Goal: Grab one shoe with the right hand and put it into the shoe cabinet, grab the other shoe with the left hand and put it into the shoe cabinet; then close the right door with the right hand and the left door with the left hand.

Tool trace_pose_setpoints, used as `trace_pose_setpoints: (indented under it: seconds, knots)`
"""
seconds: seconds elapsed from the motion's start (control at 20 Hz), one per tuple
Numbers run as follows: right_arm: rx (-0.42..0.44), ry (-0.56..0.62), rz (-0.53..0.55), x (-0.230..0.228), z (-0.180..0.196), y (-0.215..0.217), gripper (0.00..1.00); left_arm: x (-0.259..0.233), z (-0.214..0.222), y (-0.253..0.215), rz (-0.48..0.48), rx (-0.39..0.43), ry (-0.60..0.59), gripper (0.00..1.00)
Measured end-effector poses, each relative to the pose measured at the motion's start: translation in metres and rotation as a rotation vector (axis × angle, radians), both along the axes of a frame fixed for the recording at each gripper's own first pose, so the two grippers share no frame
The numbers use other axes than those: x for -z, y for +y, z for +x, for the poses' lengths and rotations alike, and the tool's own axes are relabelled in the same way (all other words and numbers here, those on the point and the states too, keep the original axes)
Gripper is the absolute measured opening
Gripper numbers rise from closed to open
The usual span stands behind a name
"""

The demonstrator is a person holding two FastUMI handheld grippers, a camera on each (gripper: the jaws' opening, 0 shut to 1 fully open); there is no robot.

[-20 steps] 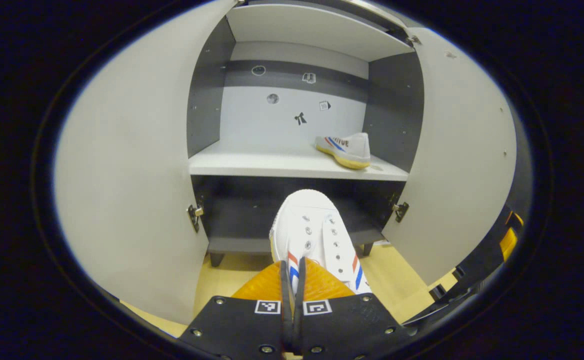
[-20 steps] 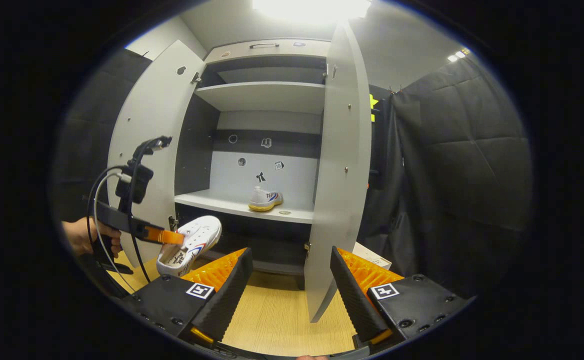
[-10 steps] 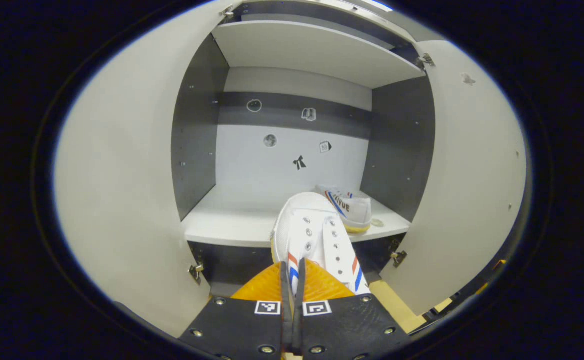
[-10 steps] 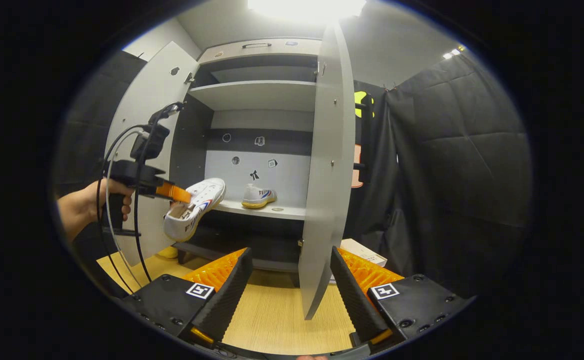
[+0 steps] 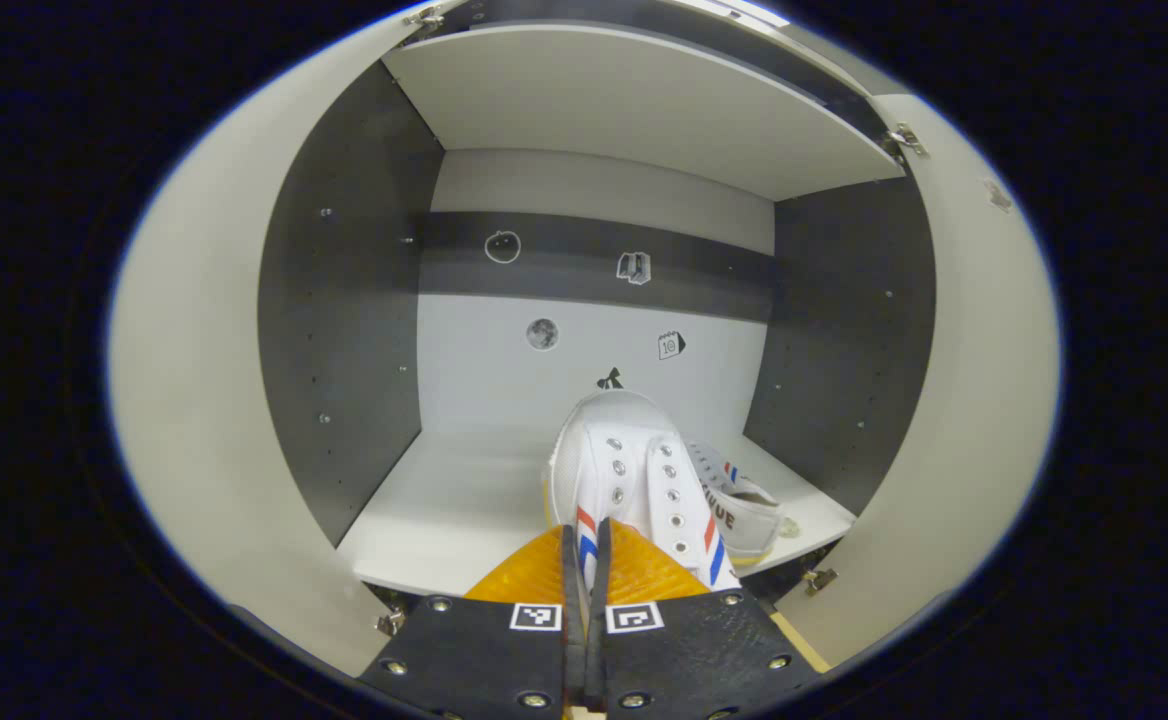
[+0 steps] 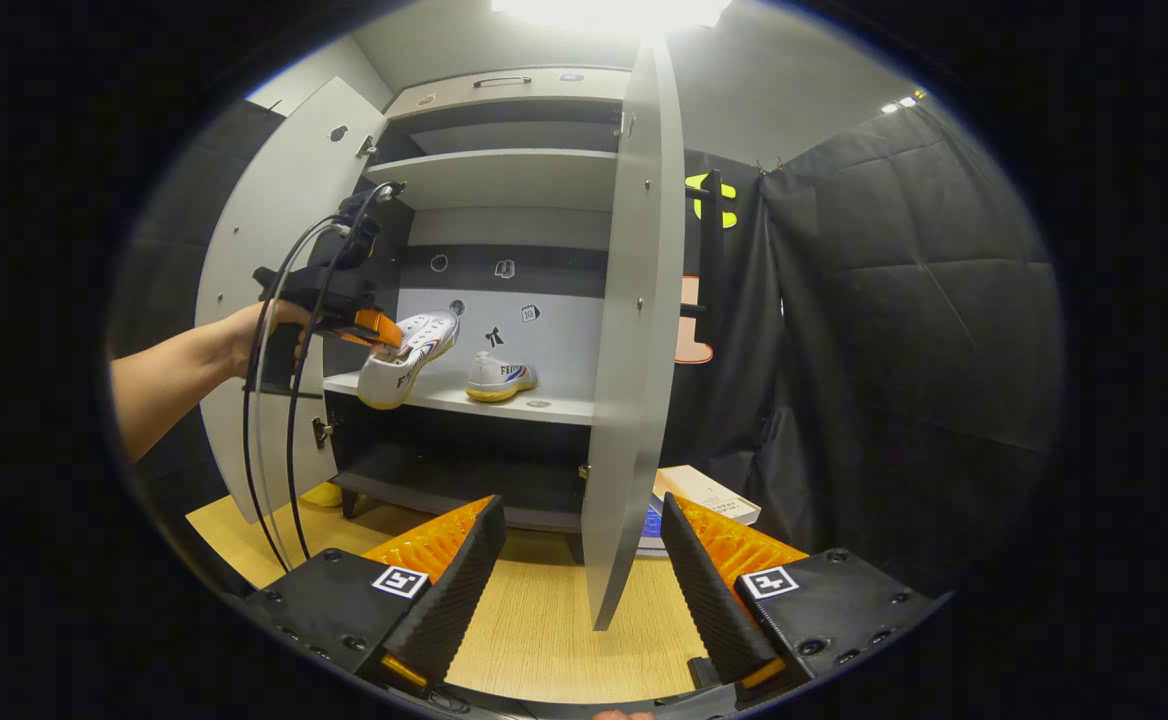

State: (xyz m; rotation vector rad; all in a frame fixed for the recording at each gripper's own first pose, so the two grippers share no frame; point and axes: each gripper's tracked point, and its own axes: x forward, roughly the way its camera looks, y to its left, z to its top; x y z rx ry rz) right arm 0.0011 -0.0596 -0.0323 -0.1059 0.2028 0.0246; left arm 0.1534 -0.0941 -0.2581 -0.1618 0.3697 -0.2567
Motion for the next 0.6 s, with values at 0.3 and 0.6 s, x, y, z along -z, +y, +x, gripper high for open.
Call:
trace_pose_setpoints:
  seconds: [0.3,0.6]
  knots:
    - [0.014,0.024,-0.005,0.008,-0.005,-0.003,0.98,-0.001,0.000,0.001,0.013,-0.034,0.029,0.01]
    - [0.037,0.039,-0.015,0.010,-0.008,-0.010,0.98,0.007,0.005,-0.001,-0.003,-0.042,0.081,0.01]
